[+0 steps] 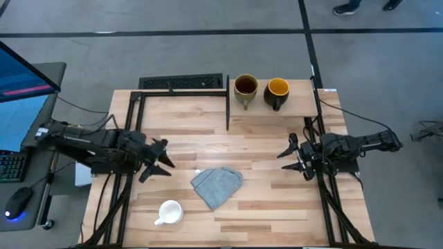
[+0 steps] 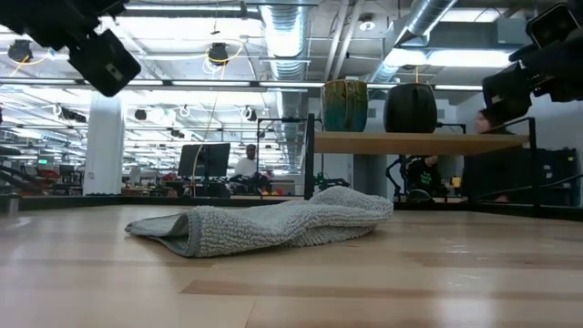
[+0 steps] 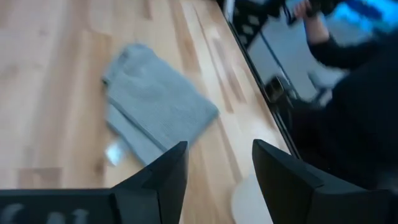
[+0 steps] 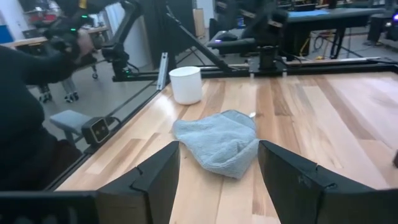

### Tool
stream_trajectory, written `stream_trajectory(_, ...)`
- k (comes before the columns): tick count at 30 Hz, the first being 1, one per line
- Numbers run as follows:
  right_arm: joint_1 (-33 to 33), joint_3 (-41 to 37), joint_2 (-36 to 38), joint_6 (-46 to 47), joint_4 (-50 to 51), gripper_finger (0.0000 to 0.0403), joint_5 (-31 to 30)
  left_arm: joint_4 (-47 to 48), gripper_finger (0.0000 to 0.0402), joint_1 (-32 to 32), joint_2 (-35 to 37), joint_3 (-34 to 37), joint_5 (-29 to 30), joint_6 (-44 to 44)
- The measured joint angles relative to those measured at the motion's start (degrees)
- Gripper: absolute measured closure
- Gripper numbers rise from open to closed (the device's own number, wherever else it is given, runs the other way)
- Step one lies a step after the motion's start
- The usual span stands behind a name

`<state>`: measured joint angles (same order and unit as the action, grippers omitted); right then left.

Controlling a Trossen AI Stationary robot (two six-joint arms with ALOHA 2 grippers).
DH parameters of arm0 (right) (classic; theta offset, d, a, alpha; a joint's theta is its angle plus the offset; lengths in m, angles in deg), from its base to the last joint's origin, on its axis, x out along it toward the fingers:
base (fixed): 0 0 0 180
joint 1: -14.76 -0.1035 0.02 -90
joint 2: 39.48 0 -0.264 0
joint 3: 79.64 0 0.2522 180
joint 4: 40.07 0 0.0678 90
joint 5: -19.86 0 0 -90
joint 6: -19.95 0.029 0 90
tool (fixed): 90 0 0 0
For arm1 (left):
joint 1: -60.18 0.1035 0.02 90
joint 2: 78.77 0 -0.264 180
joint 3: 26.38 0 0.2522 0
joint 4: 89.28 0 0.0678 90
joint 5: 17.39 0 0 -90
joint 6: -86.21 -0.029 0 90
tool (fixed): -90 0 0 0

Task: Stack small to large cups/mugs on shelf
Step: Put the white mug on the shelf

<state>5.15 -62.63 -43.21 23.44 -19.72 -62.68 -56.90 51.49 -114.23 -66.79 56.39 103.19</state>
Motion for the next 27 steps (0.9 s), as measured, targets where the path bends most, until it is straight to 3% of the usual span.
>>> stream_trajectory(9,0.00,0.00,0.00,1.10,0.41,0.0163,-3.12,3.00,0.0255,-11.20,-17.10,-7.67,-0.29,6.38)
stream_trajectory(16,0.00,0.00,0.00,2.68,0.41,0.0163,-3.10,3.13,0.0269,-16.09,-26.76,-12.78,-5.22,12.29)
stream_trajectory(23,0.00,0.00,0.00,3.61,0.41,0.0163,-3.10,7.62,0.0272,-17.59,-33.28,-16.42,0.90,15.63)
stream_trajectory(27,0.00,0.00,0.00,3.63,0.41,0.0163,-3.08,7.80,0.0272,-17.70,-36.88,-16.52,0.91,16.99)
